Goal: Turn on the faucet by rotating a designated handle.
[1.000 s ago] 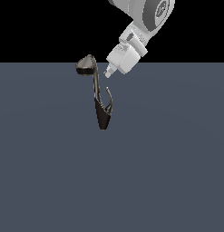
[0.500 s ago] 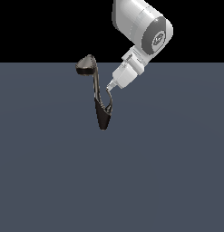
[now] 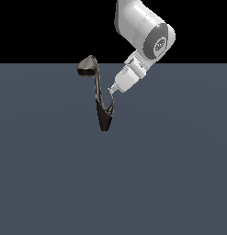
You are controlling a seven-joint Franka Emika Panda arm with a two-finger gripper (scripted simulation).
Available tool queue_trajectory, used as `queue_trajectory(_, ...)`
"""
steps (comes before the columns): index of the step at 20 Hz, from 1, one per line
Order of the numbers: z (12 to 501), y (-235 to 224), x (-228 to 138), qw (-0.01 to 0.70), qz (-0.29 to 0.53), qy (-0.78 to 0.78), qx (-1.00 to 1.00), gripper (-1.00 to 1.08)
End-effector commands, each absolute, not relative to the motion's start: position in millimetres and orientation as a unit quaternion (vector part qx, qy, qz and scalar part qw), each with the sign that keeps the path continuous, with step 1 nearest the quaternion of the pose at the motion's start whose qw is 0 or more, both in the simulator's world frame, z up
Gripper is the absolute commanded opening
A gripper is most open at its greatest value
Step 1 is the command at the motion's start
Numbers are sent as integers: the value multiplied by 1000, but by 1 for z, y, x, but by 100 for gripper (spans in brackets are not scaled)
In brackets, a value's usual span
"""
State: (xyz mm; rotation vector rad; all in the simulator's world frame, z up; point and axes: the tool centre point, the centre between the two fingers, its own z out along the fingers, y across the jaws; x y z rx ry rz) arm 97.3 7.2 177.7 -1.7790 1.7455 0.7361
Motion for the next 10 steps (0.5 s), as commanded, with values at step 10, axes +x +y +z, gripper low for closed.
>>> queue_trajectory(10, 184, 13, 70, 268, 273, 647, -659, -100)
